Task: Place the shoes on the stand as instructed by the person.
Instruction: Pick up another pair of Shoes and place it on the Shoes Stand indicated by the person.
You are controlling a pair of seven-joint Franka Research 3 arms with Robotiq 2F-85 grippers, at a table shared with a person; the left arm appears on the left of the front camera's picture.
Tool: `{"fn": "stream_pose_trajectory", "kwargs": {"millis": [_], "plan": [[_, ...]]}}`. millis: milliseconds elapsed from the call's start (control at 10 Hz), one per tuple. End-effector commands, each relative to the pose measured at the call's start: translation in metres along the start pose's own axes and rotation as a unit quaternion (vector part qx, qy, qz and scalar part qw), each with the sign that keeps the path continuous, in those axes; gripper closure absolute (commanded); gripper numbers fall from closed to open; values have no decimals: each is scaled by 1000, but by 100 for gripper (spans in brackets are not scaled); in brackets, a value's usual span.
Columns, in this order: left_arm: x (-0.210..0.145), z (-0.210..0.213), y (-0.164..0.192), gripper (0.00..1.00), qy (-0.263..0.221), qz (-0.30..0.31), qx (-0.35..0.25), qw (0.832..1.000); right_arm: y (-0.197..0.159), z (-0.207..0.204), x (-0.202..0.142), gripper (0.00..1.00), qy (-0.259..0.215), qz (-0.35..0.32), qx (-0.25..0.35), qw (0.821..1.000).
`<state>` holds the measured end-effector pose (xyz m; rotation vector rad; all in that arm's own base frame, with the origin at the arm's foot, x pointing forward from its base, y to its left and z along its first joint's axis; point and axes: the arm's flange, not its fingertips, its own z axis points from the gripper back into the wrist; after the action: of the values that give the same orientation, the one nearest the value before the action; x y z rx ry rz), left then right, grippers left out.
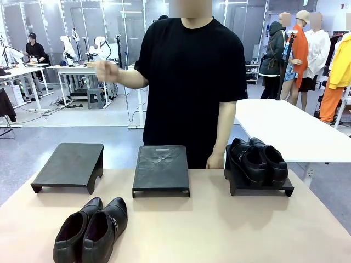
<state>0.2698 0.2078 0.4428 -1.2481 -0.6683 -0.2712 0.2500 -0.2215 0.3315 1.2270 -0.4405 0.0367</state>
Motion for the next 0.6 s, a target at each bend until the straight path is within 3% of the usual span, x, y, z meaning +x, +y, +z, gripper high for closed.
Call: {"fn": "stream_pose_trajectory", "kwargs": {"millis": [0,500], "plan": [[-1,1,0,0,2,-11,-7,1000,5,1,-2,11,4,-6,-1,1000],[-1,1,0,0,2,-11,-7,1000,5,1,-2,11,4,-6,-1,1000]]}}
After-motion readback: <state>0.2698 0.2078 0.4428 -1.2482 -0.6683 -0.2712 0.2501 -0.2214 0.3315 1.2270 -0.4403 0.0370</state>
